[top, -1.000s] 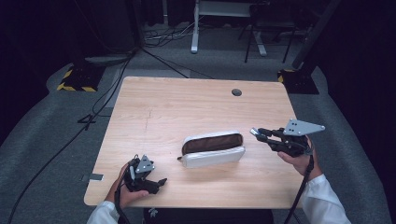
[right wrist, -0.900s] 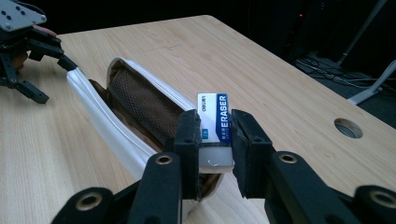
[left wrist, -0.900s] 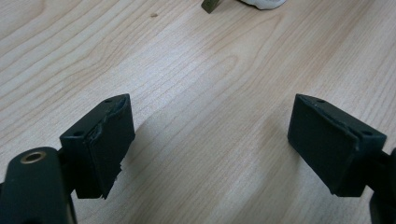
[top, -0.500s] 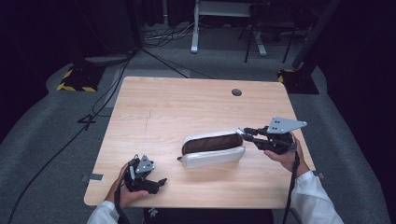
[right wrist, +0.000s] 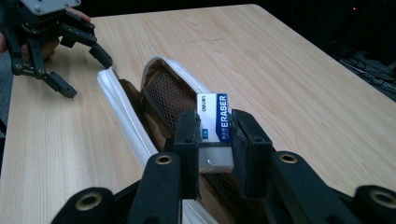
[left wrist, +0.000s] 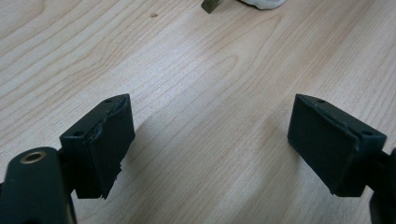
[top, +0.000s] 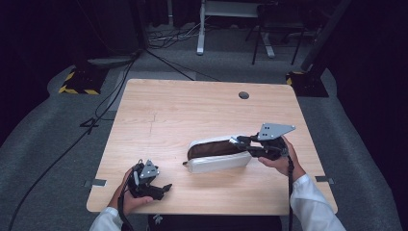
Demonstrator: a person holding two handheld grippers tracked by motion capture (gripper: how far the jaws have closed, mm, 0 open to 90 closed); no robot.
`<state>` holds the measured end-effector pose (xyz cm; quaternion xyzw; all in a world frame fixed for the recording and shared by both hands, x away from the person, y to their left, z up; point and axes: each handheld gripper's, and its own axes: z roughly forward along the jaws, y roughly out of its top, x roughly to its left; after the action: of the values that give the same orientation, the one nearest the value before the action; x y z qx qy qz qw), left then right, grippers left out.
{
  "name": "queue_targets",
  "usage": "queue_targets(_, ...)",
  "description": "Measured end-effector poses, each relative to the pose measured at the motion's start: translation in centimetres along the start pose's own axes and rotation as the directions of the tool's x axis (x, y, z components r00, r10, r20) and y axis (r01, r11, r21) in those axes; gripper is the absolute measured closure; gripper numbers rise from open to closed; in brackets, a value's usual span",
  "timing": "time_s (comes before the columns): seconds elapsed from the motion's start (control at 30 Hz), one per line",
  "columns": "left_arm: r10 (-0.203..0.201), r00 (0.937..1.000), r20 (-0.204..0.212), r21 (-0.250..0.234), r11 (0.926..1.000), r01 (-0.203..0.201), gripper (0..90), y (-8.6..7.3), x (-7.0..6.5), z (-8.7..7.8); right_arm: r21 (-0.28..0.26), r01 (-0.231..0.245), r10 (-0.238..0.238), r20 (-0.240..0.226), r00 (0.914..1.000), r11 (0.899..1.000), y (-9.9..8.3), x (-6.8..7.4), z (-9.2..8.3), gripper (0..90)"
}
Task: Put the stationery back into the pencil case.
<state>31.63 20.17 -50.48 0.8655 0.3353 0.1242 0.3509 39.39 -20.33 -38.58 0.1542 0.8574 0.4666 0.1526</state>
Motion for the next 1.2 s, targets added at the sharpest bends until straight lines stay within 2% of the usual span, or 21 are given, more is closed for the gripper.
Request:
queue_targets(0.3,0.0,1.0,0.0,0.0,1.0,0.0,15.1,0.0,0.0,0.0,0.046,0.015,-0.014,-0.019,0.9997,0.999,-0.2,0.3,1.9,73.1)
queue_targets(0.5,0.0,1.0,0.0,0.0,1.0,0.0,15.1,0.0,0.0,0.0,0.064,0.001,0.0,-0.021,0.9998,0.998,-0.5,0.1,2.5,73.5)
queue_targets(0.9,0.0,1.0,0.0,0.0,1.0,0.0,15.1,0.0,0.0,0.0,0.07,-0.016,0.017,-0.007,0.9998,0.997,-0.9,-0.2,2.5,70.4)
queue_targets(1.2,0.0,1.0,0.0,0.0,1.0,0.0,15.1,0.0,0.0,0.0,0.066,-0.014,0.014,0.014,0.9998,0.998,-1.1,-0.1,1.7,66.3)
